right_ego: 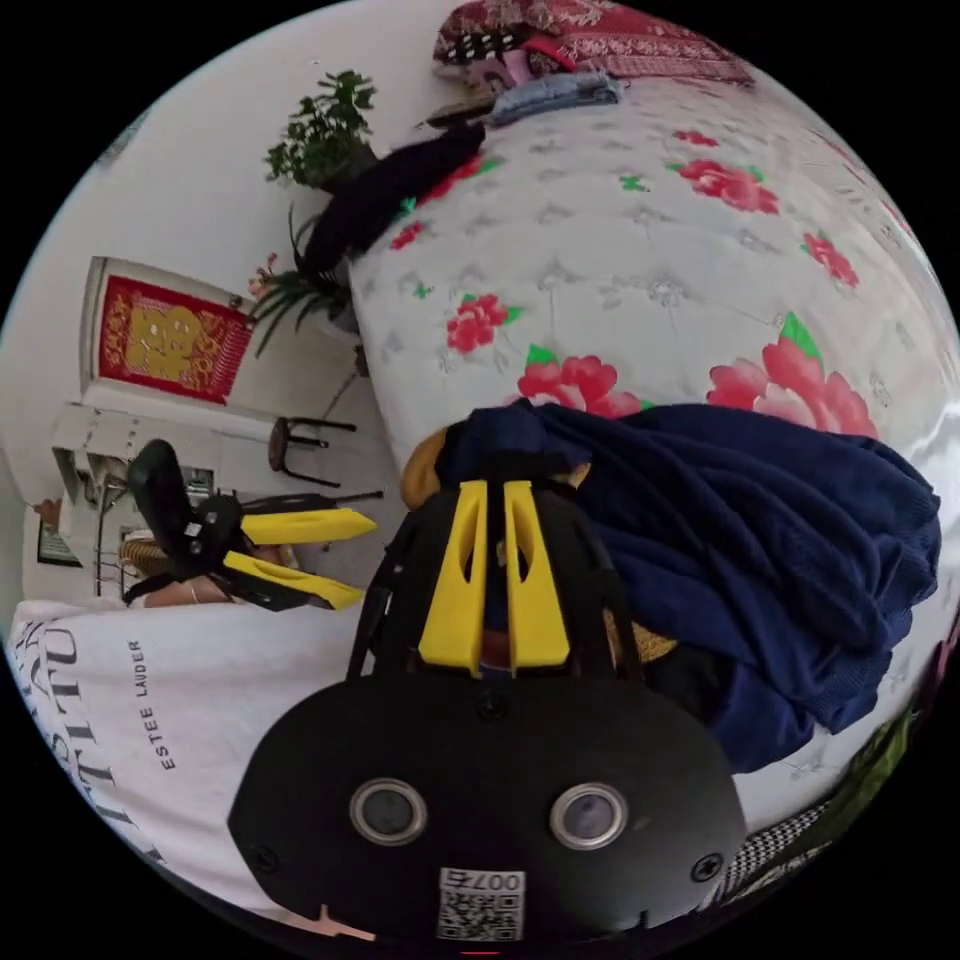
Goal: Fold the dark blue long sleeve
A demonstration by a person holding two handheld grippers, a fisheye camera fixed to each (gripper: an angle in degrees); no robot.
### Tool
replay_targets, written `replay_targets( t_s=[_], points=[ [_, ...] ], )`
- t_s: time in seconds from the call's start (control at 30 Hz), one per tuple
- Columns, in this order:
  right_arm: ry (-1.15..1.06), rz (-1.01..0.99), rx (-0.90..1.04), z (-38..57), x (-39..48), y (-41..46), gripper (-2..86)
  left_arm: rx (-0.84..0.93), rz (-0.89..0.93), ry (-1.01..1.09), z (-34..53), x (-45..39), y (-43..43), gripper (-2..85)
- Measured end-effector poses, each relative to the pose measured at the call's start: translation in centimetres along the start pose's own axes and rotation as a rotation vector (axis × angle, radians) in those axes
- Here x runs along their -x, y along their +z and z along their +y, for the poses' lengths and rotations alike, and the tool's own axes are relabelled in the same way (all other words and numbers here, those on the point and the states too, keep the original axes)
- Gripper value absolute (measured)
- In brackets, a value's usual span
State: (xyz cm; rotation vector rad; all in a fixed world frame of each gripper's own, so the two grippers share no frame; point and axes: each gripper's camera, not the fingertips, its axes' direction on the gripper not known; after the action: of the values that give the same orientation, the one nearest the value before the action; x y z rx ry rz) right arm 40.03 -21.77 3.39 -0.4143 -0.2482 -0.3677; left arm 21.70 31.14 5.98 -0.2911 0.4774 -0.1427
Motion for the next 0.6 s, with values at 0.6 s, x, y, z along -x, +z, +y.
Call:
replay_targets(
  t_s=[0.6],
  points=[
    [-0.257, 0.168, -0.273, 0.8, 6.0, -12.3, 6.8, -0.173, 0.083, 0.149, -7.5, -4.1, -2.4, 1.3]
  ],
)
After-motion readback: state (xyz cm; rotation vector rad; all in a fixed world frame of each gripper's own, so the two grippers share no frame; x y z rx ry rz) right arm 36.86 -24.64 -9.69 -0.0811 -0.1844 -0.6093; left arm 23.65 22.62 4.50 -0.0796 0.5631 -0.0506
